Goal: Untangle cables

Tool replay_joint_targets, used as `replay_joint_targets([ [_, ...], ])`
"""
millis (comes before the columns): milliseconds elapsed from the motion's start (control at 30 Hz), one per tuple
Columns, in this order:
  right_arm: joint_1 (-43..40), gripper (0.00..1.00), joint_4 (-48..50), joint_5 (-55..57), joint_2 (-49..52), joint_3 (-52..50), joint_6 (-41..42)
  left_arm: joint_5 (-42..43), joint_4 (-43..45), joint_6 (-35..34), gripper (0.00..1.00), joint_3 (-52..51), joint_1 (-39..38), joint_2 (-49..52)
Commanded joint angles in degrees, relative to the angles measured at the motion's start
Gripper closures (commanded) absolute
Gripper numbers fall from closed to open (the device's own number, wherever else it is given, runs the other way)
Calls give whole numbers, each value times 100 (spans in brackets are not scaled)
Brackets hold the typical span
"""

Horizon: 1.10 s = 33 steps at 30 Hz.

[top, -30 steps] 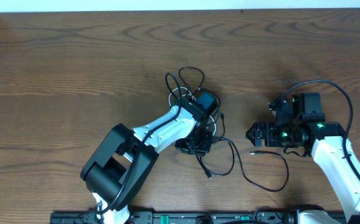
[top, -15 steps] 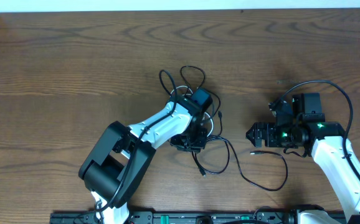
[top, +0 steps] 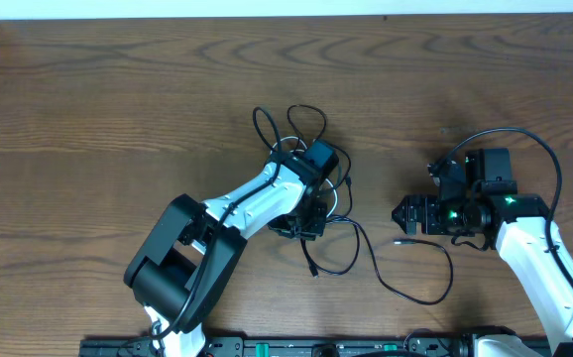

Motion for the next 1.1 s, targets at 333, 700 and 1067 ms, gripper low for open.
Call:
replay_joint_targets([
  [333,22,5,-4,26,11,15,26,-254,516,-52,92,-490,13,24],
  [700,22,5,-4,28,11,15,24,-238,-769,131,93,522,203,-264],
  [1067,22,5,-9,44,11,15,26,-483,-186,866,92,977,745,-1351],
])
